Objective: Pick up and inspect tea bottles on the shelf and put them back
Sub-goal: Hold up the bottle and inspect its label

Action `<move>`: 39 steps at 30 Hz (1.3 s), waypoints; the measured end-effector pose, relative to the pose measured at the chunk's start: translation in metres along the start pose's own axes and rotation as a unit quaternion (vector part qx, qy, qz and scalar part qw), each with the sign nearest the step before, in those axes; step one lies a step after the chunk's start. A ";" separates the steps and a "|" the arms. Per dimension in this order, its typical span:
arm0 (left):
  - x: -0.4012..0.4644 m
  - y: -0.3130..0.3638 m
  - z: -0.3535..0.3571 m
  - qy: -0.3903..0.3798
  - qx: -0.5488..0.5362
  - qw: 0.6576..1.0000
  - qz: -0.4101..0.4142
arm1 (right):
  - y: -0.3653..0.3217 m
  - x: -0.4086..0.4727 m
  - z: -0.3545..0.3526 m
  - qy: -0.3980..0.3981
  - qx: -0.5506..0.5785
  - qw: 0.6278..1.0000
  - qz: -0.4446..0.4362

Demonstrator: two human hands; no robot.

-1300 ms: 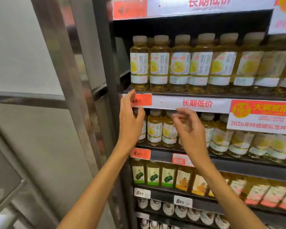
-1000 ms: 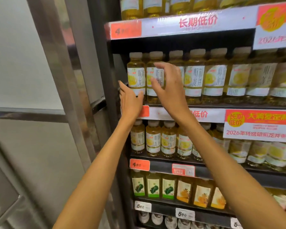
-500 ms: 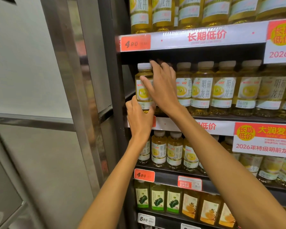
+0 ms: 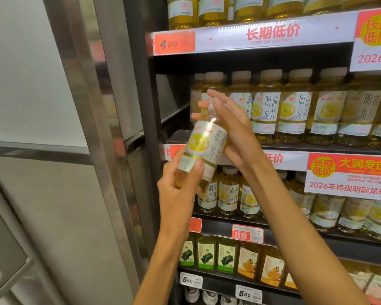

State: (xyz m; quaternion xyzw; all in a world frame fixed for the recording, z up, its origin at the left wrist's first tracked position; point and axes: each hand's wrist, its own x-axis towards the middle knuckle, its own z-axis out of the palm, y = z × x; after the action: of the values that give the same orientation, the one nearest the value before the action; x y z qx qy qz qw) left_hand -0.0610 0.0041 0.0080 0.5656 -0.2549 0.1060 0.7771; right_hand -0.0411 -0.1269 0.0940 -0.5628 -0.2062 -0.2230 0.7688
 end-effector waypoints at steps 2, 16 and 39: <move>-0.019 -0.006 0.002 -0.029 -0.011 0.998 -0.047 | 0.006 -0.014 -0.001 0.029 0.013 1.000 0.001; -0.061 -0.008 -0.023 -0.186 -0.250 0.916 -0.252 | 0.026 -0.053 0.007 -0.043 0.133 0.982 0.125; -0.060 -0.016 -0.028 -0.133 -0.077 0.964 -0.218 | 0.010 -0.065 0.016 -0.022 -0.064 0.997 0.027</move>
State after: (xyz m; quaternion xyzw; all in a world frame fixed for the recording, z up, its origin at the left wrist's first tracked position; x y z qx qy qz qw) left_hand -0.0966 0.0321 -0.0429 0.5553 -0.2334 -0.1620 0.7816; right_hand -0.0892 -0.1017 0.0543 -0.6210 -0.1930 -0.2022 0.7323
